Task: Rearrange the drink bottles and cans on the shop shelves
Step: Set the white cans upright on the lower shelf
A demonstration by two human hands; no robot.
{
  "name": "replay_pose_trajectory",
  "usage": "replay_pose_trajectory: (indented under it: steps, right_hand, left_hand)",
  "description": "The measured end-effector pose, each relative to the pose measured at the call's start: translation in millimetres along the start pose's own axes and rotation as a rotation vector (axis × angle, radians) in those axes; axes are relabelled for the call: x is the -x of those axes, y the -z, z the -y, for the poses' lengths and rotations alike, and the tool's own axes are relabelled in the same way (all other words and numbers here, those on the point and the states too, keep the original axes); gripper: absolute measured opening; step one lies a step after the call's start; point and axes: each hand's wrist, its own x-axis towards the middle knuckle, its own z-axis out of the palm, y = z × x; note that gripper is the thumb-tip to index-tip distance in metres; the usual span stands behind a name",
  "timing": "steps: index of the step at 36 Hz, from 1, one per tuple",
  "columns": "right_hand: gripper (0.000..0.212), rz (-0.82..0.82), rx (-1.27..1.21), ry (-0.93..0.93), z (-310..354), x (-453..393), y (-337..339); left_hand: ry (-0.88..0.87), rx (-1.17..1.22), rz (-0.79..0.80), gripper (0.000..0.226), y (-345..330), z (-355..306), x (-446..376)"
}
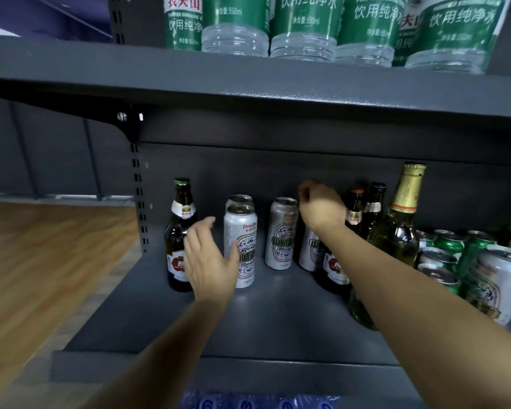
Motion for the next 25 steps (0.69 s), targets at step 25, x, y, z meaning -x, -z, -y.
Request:
replay_pose_trajectory:
  steps: [25]
  right_hand:
    - [0.022, -0.300, -0.061, 0.150, -18, 81, -10]
  left_hand:
    - [0.390, -0.054, 0.146, 0.079, 63, 22, -15]
